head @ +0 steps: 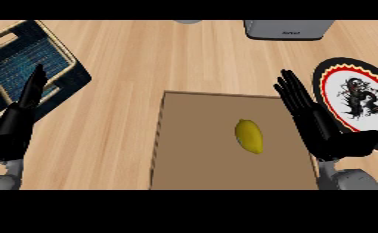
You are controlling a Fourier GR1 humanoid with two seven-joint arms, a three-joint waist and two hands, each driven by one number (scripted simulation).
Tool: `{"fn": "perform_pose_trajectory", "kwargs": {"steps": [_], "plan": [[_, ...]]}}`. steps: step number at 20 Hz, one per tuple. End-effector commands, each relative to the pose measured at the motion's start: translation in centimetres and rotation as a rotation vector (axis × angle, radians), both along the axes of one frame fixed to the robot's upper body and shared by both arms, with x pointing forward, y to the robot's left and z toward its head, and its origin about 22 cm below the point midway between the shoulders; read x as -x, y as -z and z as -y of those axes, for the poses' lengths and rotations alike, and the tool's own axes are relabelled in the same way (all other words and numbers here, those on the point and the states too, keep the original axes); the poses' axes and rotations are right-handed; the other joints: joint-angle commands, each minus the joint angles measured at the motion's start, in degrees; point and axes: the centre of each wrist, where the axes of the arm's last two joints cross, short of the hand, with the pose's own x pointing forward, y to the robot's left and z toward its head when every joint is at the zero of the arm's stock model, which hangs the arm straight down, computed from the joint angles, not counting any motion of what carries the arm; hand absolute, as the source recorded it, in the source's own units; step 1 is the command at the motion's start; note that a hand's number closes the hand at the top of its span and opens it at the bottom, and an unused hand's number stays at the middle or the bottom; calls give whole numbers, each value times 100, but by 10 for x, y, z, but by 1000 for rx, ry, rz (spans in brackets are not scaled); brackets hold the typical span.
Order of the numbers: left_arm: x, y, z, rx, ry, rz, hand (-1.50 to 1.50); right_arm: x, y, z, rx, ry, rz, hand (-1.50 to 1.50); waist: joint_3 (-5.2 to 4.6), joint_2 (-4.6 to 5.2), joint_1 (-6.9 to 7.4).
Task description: Pick the lemon from the tray and place it in the plate
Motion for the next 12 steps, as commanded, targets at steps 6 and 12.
{"fn": "perform_pose_trajectory", "kwargs": {"steps": [6,12], "plan": [[-37,-9,57,156,90,-105,0,-30,-69,-138,-108,123,-15,-150,135,162,56],[-31,11,59,224,92,-201,0,-2,-9,-136,404,179,-4,-150,138,140,-14]]}}
